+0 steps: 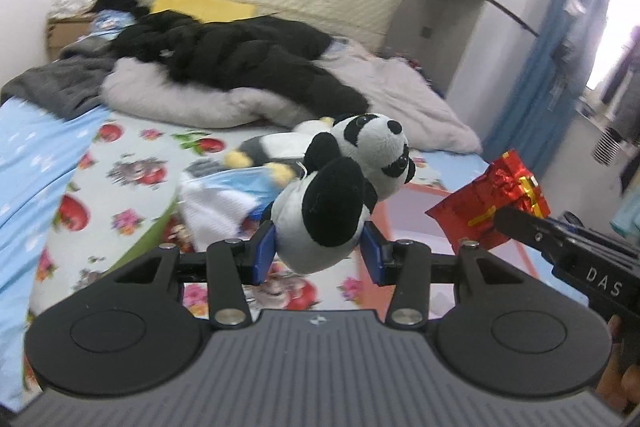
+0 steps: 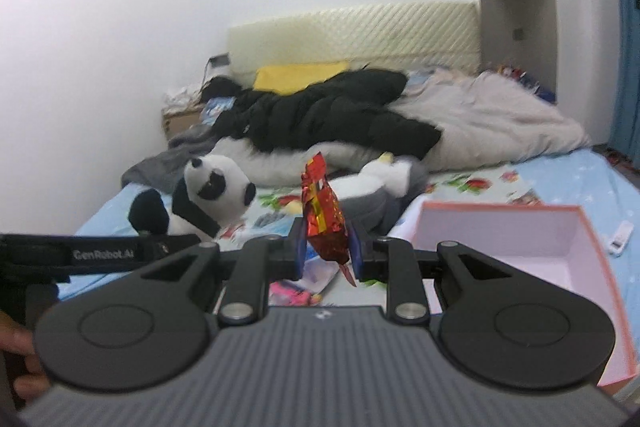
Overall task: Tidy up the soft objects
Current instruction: 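Lift the panda and red packet and carry both over the pink box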
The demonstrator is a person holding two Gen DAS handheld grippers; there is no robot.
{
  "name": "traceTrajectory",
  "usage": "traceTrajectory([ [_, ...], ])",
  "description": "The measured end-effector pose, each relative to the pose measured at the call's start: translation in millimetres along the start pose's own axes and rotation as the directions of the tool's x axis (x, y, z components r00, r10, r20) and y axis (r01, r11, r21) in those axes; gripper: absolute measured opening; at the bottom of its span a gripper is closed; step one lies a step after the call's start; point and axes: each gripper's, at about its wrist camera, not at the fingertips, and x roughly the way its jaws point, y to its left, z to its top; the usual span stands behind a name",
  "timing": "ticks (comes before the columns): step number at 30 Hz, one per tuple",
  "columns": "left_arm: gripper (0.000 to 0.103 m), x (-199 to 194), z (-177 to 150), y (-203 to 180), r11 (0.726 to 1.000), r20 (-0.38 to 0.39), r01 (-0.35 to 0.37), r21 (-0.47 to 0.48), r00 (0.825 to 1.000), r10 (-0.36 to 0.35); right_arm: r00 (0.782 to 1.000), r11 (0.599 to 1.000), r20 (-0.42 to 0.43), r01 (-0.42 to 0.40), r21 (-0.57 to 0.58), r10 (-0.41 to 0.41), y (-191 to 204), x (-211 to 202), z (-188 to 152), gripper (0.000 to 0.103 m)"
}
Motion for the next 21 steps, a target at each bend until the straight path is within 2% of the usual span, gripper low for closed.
traceTrajectory([
  [6,0.051,25,-3,-40,0.997,-0.045,0.073,0.033,0.996,-0.071,0.998,0.997,-0.018,0.066,0.047,-0.065,-35,-5,-5,0.026],
  [12,0.052,70,-12,-71,0.990,-0.121,0.120,0.072,0.986,-0.110,0.993,0.991,-0.067,0.099,0.089,-0.093,-67,9,-20,0.026],
  [21,0.052,166,-36,-104,0.978,-0.275,0.159,0.135,0.954,-0.117,0.970,0.975,-0.208,0.160,0.157,-0.126,-122,60,-64,0.026],
])
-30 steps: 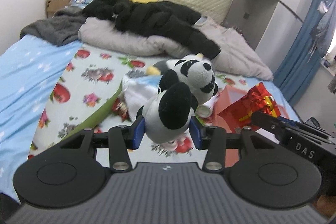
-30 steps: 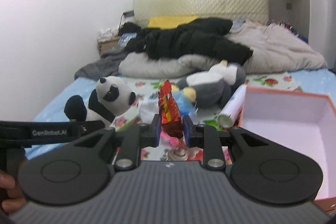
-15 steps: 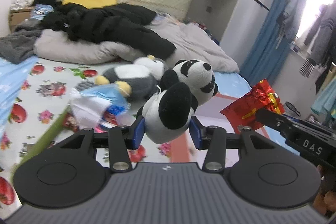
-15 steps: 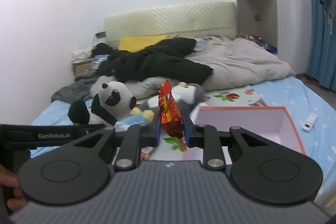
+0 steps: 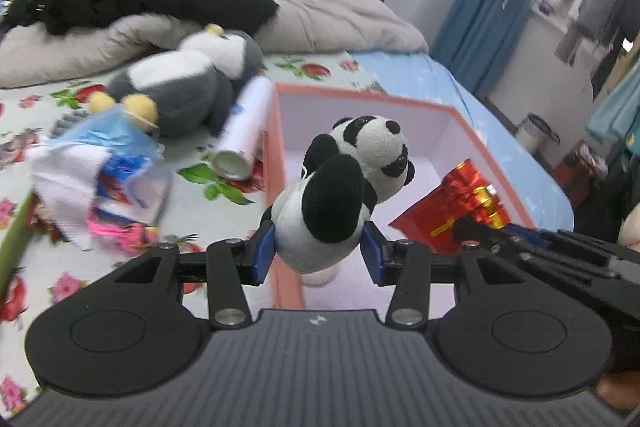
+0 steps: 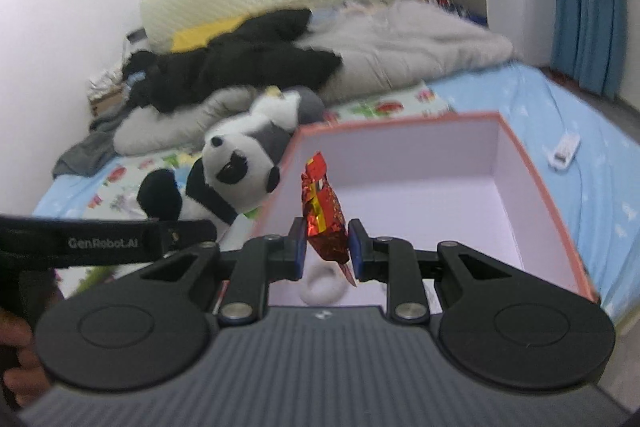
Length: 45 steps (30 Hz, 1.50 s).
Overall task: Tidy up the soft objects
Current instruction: 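Lift the panda and red packet and carry both over the pink box, then open the left tool over the box while the right tool releases the red packet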
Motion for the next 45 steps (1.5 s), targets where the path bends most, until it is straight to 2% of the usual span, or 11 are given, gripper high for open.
traceTrajectory([
  [2,0.052,21,0,-3,1.000,-0.023,0.005,0.005,1.000,-0.005,0.999,1.000,-0.027,0.018,0.006,-0.018,-9,14,-6,0.026],
  [5,0.052,39,3,-9,0.999,-0.014,-0.005,0.043,1.000,0.006,0.998,0.999,-0.064,0.028,0.025,-0.027,-23,29,-14,0.026],
  [10,0.052,57,8,-13,0.999,-0.060,0.040,0.021,0.997,-0.038,0.994,0.999,-0.105,0.032,0.039,-0.028,-32,47,-23,0.027],
  [15,0.051,65,7,-16,0.999,-0.074,0.025,0.032,0.997,-0.023,0.991,0.995,-0.131,0.023,0.096,-0.010,-40,56,-25,0.027],
  [17,0.053,66,7,-15,0.999,-0.064,0.021,0.030,0.998,-0.019,0.990,0.992,-0.142,0.030,0.124,-0.012,-43,58,-24,0.030],
  [19,0.053,64,7,-17,0.999,-0.063,0.008,0.041,0.998,-0.006,0.989,0.990,-0.144,0.041,0.131,-0.022,-45,57,-21,0.039],
  [22,0.053,54,9,-16,0.999,-0.041,0.020,0.039,0.999,-0.019,0.991,0.991,-0.128,0.057,0.119,-0.042,-42,50,-16,0.052],
  [24,0.053,44,12,-17,0.999,-0.025,0.022,0.043,0.999,-0.021,0.993,0.991,-0.112,0.054,0.120,-0.040,-41,42,-11,0.055],
  [33,0.055,-22,19,-18,0.997,0.083,0.050,0.063,0.995,-0.055,0.999,0.993,0.031,0.016,0.118,-0.019,-14,-14,19,0.055],
  [38,0.055,-61,12,-13,0.996,0.131,0.034,0.077,0.990,-0.044,0.994,0.994,0.109,-0.031,0.105,0.020,3,-47,21,0.055],
  [45,0.055,-114,-4,-4,0.998,0.188,0.015,0.066,0.982,-0.028,0.990,0.997,0.135,-0.055,0.063,0.046,26,-76,16,0.055],
])
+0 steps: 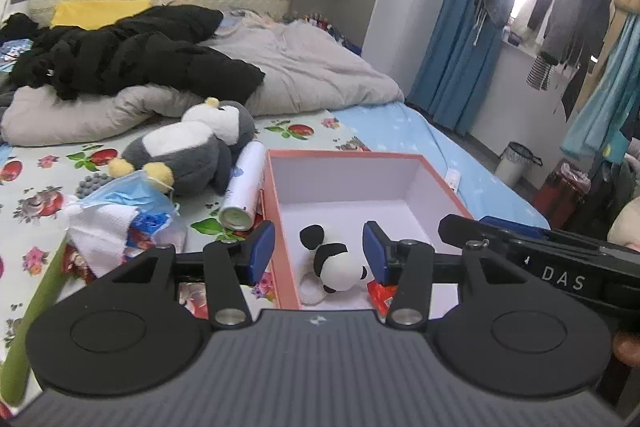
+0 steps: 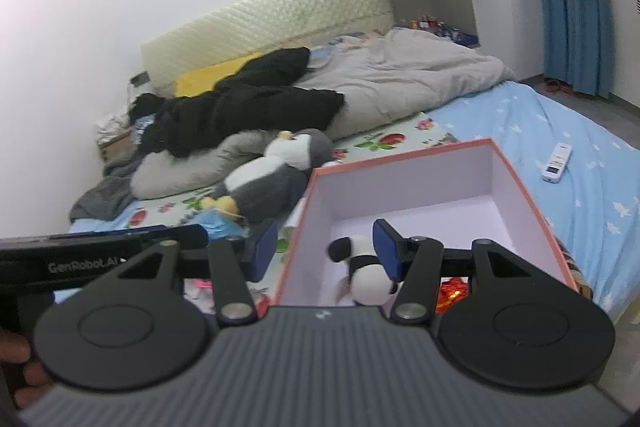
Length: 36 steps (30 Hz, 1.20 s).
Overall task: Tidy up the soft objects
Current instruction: 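Open the left tool over the box while the right tool releases the red packet, then move both tools back toward the pile of soft items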
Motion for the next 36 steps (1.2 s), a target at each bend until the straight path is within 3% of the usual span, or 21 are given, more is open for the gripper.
traceTrajectory([
  [19,0.055,-89,-30,11,0.996,0.100,-0.087,0.006,0.991,0.086,0.997,0.989,0.017,-0.078,-0.127,0.080,49,-40,-10,0.055],
  [36,0.059,-105,-85,85,0.963,0.035,-0.233,-0.133,0.970,0.239,0.970,0.968,-0.160,-0.206,-0.141,0.183,97,-1,-59,0.055],
])
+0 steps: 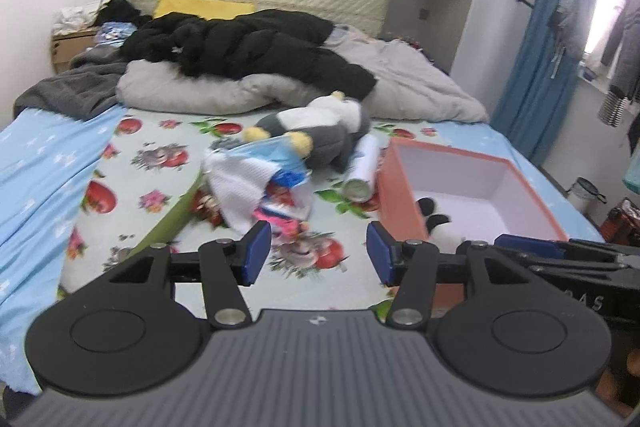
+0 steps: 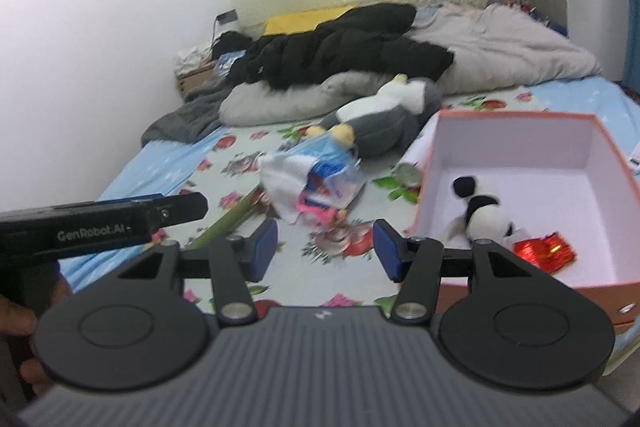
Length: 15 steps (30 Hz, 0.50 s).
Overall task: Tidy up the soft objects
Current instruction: 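Move both tools back toward the pile of soft items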
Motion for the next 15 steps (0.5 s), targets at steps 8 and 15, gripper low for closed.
traceTrajectory([
  [8,0.059,12,-24,30,0.997,-0.035,-0.060,-0.040,0.998,0.059,0.997,0.999,-0.068,-0.040,-0.030,0.038,20,23,-18,0.055],
  [15,0.059,45,-35,55,0.990,-0.087,-0.103,-0.092,0.992,0.095,0.994,0.998,-0.103,-0.045,-0.045,0.041,22,52,-20,0.055],
])
